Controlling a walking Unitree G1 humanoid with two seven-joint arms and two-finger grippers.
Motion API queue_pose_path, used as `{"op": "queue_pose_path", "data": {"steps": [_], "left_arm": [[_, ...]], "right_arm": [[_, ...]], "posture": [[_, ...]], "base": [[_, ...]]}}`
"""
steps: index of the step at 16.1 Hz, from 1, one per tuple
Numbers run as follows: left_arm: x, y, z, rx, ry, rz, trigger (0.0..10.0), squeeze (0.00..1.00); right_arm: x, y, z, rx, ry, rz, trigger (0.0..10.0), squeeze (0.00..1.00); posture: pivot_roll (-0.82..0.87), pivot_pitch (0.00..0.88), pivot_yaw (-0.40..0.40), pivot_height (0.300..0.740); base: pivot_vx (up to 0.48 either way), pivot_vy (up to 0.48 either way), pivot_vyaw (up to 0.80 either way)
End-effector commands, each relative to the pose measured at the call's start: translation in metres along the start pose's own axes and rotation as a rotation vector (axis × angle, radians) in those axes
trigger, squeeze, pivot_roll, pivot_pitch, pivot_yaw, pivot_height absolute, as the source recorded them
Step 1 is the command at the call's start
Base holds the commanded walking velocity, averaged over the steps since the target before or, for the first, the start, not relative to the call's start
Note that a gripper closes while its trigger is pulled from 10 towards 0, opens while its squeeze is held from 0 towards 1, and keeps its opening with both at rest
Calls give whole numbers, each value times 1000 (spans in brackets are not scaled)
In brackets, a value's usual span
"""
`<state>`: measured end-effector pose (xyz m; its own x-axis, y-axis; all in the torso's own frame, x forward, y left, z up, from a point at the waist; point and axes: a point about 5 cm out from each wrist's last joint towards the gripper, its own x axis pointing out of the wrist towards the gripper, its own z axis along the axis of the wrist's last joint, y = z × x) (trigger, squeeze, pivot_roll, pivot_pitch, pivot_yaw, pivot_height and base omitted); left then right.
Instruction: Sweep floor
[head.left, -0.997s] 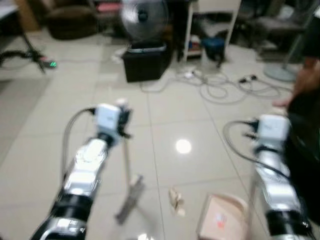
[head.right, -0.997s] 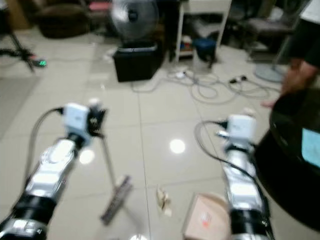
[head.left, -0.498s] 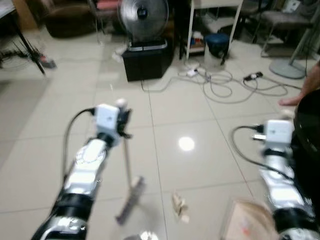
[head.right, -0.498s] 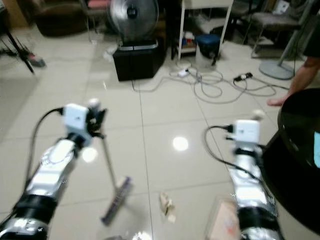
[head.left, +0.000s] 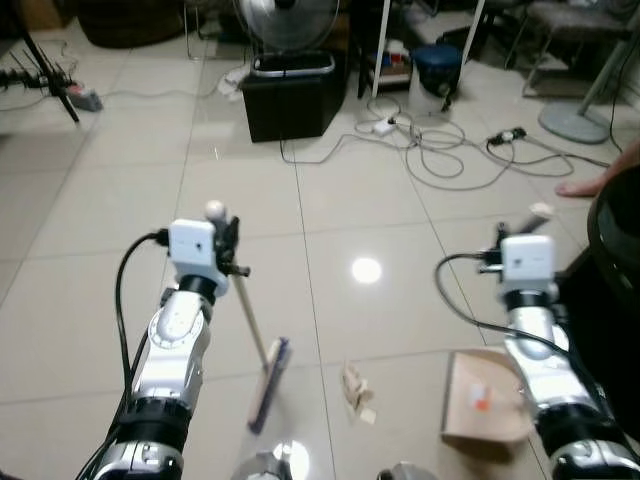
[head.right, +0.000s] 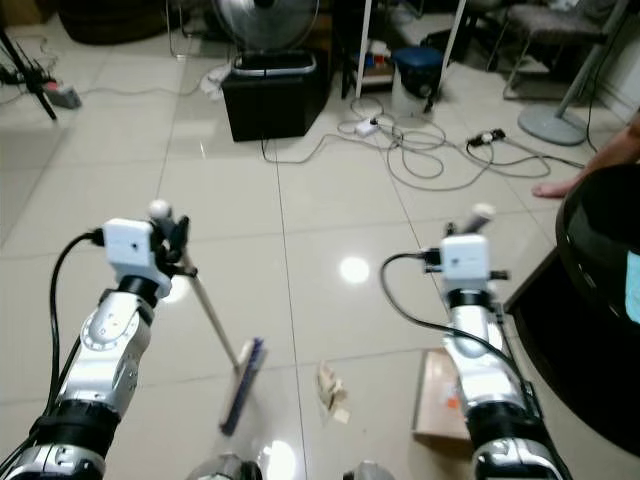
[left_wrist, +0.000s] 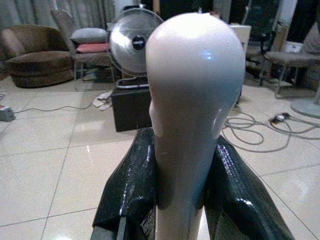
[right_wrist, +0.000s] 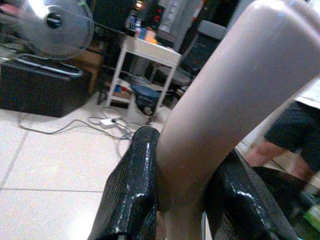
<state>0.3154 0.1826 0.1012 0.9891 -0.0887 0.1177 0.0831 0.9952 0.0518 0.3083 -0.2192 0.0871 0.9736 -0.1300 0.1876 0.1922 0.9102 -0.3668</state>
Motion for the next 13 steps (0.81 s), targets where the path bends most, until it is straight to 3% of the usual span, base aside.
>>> {"op": "queue_pose_path", "data": {"steps": [1, 7, 11, 12, 13], "left_arm": [[-1, 4, 1, 12, -27, 30, 10000, 0], [-8, -3, -3, 15, -63, 10, 10000, 0], [-5, -16, -8, 19, -52, -44, 10000, 0], [-4, -17, -8, 17, -50, -48, 10000, 0], [0, -25, -9, 8, -40, -70, 10000, 0]], "right_arm": [[7, 6, 14, -22, -93, 26, 10000, 0], [11, 46, 28, 4, -181, 156, 10000, 0], [4, 83, 32, 106, -141, 231, 10000, 0], [3, 87, 32, 118, -133, 244, 10000, 0], [-4, 101, 29, 108, -108, 300, 10000, 0]], "posture": [[21, 171, 14, 740], [57, 209, -26, 740], [58, 227, -22, 740], [57, 227, -21, 740], [57, 227, -17, 740]], "base": [[0, 0, 0], [0, 0, 0], [0, 0, 0], [0, 0, 0], [0, 0, 0]]}}
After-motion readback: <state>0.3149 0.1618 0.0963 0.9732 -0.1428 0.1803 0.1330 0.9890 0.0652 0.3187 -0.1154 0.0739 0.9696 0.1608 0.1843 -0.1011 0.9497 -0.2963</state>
